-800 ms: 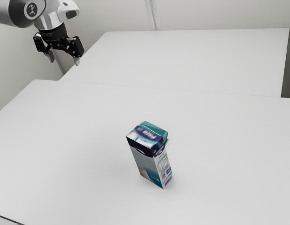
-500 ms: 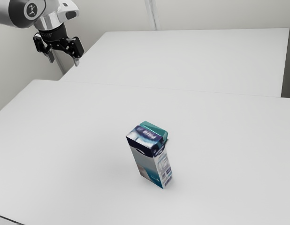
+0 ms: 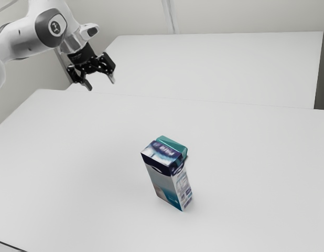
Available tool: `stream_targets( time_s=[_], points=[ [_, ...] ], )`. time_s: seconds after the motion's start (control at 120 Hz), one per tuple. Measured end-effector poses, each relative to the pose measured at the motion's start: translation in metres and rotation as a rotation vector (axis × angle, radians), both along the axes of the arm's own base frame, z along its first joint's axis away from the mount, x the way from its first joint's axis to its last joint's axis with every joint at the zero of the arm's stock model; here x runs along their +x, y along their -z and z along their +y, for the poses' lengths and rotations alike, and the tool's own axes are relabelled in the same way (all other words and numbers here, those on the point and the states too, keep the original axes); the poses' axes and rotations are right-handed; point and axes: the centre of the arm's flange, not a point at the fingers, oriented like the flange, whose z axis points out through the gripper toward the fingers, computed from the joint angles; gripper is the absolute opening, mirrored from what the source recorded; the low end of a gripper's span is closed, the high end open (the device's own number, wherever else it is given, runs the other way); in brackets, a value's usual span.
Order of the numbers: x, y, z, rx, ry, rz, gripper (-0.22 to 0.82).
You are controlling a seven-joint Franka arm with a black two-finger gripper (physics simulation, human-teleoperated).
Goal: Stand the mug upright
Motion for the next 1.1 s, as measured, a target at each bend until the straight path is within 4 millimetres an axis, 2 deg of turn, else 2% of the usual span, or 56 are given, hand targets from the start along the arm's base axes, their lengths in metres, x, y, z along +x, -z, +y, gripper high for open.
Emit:
stream_targets(
  time_s=[0.092,0.167,0.342,0.475,0.583,0.808,0.95,1.1],
  points=[
    [0.016,0.036,0.018,-0.113,-0.067,0.016,0.60],
    [0.029,0.065,0.021,-0.179,-0.098,0.027,0.60],
    [0.049,0.113,0.013,-0.314,-0.145,0.031,0.60],
    [0.054,0.146,0.007,-0.397,-0.174,0.055,0.60],
    [0.054,0.175,-0.006,-0.458,-0.184,0.092,0.60],
    [0.043,0.222,-0.028,-0.547,-0.211,0.163,0.60],
    [0.043,0.234,-0.047,-0.584,-0.203,0.176,0.60],
    [0.046,0.246,-0.058,-0.620,-0.214,0.181,0.60]
  ],
)
